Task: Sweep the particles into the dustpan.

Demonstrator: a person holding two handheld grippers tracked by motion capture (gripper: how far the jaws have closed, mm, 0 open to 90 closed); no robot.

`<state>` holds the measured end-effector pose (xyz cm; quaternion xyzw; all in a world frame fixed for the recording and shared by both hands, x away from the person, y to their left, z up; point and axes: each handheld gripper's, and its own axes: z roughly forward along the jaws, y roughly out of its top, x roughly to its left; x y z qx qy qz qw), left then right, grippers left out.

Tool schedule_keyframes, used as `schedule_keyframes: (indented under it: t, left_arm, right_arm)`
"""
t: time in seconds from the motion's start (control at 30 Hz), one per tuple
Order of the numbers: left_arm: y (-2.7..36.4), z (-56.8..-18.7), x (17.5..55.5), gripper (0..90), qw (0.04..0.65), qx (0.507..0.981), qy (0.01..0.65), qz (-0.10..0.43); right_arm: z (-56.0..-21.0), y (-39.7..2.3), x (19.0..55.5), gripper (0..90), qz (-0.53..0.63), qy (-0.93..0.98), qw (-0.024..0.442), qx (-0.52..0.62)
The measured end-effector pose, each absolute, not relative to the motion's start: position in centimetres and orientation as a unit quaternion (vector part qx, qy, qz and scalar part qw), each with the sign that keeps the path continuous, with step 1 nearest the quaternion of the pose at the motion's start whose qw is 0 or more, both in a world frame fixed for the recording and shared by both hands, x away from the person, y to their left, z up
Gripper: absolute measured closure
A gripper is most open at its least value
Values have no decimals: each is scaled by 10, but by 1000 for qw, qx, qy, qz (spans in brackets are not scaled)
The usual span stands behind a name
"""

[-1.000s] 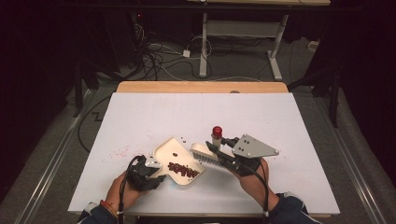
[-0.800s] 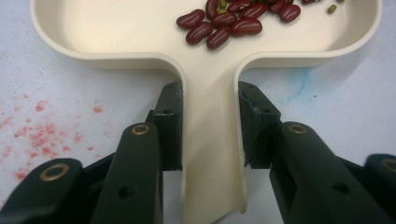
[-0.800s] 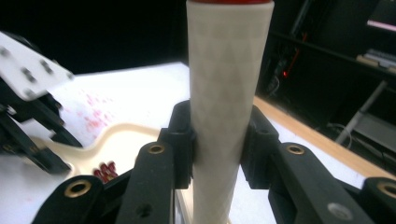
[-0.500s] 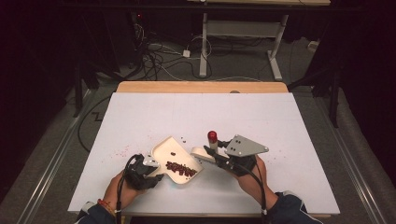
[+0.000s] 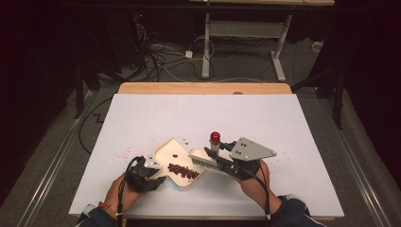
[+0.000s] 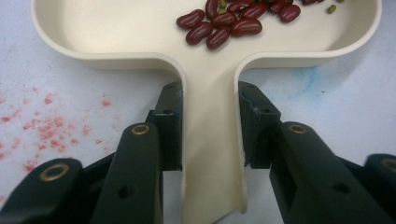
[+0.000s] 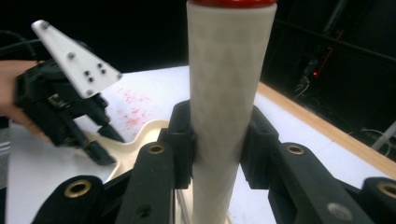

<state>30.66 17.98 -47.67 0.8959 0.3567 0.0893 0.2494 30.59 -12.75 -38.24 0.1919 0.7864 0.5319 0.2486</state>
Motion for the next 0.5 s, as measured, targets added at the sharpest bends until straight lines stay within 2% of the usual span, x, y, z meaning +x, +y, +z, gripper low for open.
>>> schedule_keyframes:
  t: [0.4, 0.5]
  left_arm:
    - [181, -476, 307, 631, 249, 894, 362, 85]
    - [181, -476, 305, 631, 249, 892, 368, 86]
  right_arm:
    - [-398, -130, 351, 698, 519, 765, 314, 219]
    - [-403, -125, 355, 698, 520, 765, 309, 220]
